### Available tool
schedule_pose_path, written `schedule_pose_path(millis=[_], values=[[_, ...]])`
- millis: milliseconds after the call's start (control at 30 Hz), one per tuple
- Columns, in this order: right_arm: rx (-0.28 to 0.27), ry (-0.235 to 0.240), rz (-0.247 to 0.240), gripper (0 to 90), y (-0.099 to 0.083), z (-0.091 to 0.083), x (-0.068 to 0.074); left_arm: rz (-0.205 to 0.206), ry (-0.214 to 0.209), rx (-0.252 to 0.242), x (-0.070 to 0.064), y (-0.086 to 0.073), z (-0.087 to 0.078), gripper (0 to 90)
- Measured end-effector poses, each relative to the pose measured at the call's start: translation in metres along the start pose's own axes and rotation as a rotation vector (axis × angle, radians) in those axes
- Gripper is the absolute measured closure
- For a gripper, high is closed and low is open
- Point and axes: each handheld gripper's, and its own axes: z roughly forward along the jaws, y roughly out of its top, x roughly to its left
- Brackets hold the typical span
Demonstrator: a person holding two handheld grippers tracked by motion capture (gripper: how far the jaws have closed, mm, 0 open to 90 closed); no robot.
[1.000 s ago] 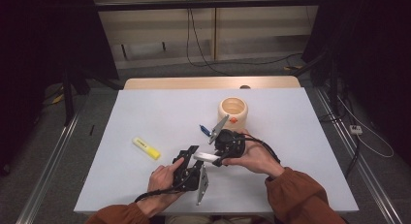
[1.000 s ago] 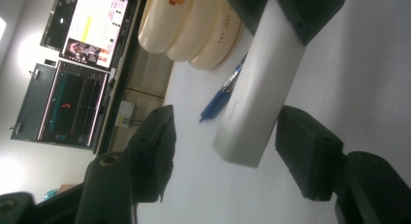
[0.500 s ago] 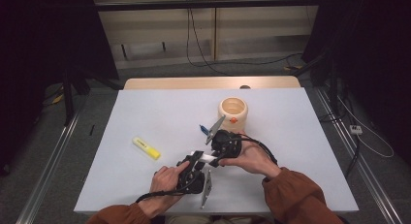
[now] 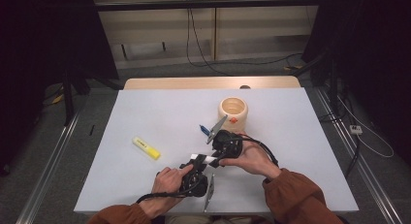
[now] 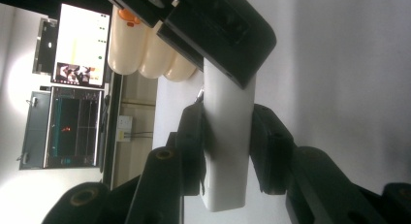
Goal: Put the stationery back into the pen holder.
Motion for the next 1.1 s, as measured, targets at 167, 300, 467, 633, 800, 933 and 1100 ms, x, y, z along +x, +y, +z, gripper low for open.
schedule_pose_path(millis=[167,300,467,633,800,933,1100], values=[[-0.032,0.02,0.004,67.3,-0.003,-0.001,-0.003,-0.051,-0.022,-0.007,0.002,-0.001,-0.001,69.2],[-0.061,0.024,0.005,64.8,-0.004,-0.003,-0.003,-0.085,-0.038,-0.011,0.006,-0.002,-0.001,70.6],[-0.079,0.031,0.01,56.9,-0.007,-0.006,-0.004,-0.129,-0.061,0.001,0.01,-0.005,-0.002,71.0],[-0.097,0.023,0.013,48.9,-0.011,-0.007,-0.004,-0.21,-0.084,-0.03,0.012,-0.007,0.0,71.0],[-0.134,-0.008,0.024,41.6,-0.014,-0.013,-0.005,-0.262,-0.102,-0.031,0.018,-0.011,-0.001,71.0],[-0.164,-0.034,0.022,33.0,-0.019,-0.016,-0.005,-0.342,-0.13,-0.039,0.023,-0.015,-0.001,71.0],[-0.194,-0.085,0.044,26.4,-0.027,-0.02,-0.005,-0.458,-0.167,-0.068,0.029,-0.022,0.001,71.0]])
